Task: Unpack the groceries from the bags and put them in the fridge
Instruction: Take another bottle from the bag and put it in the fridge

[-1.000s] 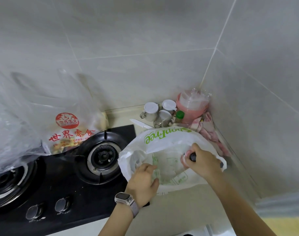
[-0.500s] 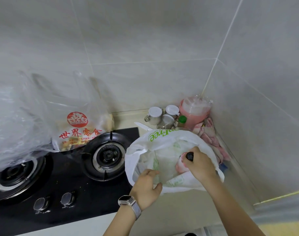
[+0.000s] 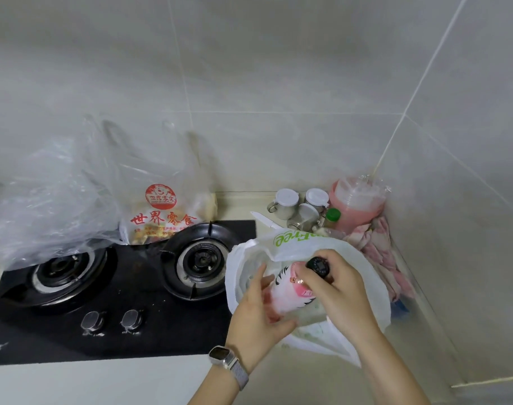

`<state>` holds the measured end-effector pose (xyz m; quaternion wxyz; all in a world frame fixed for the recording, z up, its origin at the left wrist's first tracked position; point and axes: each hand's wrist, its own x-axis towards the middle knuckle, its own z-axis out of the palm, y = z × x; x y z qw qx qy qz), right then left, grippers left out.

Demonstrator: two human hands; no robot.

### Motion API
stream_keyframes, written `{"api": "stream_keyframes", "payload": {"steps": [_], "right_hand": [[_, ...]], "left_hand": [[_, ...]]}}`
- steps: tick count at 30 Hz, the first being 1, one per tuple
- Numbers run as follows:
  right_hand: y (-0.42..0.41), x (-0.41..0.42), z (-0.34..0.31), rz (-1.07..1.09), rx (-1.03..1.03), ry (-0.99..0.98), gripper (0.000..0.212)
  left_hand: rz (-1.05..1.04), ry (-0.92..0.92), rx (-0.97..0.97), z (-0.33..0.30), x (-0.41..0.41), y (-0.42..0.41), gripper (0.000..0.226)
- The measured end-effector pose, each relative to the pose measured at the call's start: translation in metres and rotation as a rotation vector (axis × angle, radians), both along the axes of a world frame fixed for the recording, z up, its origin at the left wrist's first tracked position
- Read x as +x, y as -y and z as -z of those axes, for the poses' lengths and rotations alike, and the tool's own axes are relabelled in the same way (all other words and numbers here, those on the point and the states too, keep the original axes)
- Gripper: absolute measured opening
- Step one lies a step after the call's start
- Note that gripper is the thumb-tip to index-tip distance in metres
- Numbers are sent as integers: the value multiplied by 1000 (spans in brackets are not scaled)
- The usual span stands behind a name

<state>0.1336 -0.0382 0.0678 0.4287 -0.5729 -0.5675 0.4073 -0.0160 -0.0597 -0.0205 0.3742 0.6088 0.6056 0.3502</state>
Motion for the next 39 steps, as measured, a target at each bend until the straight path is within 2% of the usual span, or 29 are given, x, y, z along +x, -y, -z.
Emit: {"api": "stream_keyframes", "payload": {"steps": [3,5,8,12,15,18,22,26,30,32,39], "right_hand": [[2,1,-23,-89,23,-151,23],[1,-1,-31,-161,-17,-252,23],[-4,-14,-32,-283,-81,-280,35],[-5,-51,-29,-507,-136,-251,9],[6,-87,-23,-655,-181,-166,6],[26,-121,-10,-845,-230,-72,8],[68,-160,3,-1068,-257,88,13],[115,-190,15,-1262,-199,224,14],[159,-217,17,-1384,-128,280,16],[180,-230,15,-1412,-95,289,15],[278,-258,17,-1595,28,242,14]], "left_hand": [[-89,-20,65,-13,-2,6,96],[-154,-84,98,-28,-4,15,69],[-241,-184,92,-40,-12,34,54],[-402,-39,2,-39,-32,72,42],[-538,90,-75,-39,-55,106,43],[-717,294,-125,-49,-78,144,46],[-972,439,-50,-70,-105,207,52],[-1217,454,28,-84,-124,279,62],[-1471,438,163,-88,-122,355,57],[-1575,437,206,-87,-116,391,52],[-1827,404,265,-73,-73,496,62]]}}
